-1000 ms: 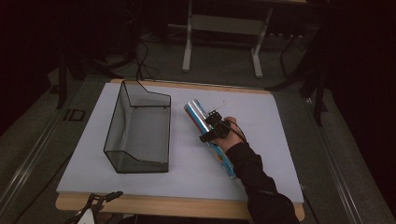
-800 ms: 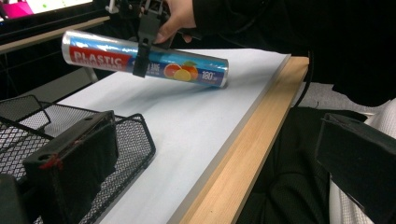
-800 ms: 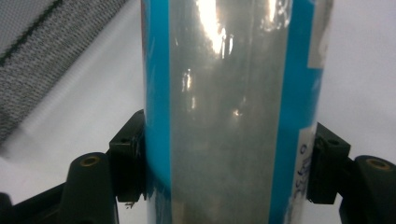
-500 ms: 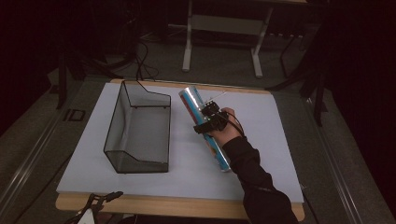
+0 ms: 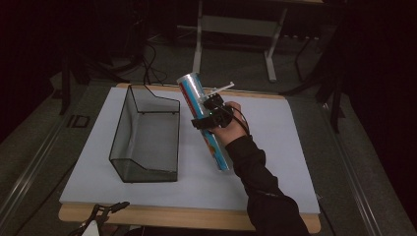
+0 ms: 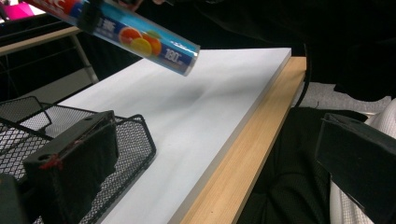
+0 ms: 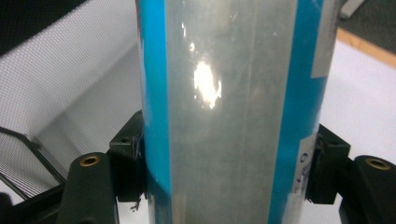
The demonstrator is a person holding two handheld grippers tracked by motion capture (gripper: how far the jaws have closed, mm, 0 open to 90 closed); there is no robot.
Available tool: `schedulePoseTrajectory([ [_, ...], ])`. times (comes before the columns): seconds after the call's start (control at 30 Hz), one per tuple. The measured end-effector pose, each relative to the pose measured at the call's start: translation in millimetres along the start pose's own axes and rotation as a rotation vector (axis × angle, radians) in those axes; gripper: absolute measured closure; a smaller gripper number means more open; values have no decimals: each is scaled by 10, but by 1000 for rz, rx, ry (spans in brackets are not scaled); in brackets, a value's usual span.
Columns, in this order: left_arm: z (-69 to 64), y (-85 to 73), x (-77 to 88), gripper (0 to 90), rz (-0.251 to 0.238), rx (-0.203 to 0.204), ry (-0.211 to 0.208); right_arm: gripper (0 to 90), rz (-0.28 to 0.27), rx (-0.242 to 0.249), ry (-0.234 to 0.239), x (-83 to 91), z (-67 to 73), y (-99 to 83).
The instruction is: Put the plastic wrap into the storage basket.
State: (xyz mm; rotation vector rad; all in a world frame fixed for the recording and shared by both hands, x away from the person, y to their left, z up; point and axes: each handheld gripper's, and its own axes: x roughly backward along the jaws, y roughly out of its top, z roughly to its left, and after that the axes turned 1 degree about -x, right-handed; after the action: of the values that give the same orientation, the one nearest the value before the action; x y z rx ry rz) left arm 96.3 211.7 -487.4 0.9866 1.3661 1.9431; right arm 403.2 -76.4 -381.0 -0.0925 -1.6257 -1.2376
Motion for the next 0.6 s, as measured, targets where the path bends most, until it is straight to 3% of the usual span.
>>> schedulePoseTrajectory([
  [0.23,0,2,0,1,-1,0,0,318,-51,-26,35,64,162,184],
  [0.33,3,2,3,1,-1,-2,0,318,-101,-63,80,84,270,312],
  [0.6,-2,3,12,1,-8,0,-1,318,-154,-93,106,79,481,534],
])
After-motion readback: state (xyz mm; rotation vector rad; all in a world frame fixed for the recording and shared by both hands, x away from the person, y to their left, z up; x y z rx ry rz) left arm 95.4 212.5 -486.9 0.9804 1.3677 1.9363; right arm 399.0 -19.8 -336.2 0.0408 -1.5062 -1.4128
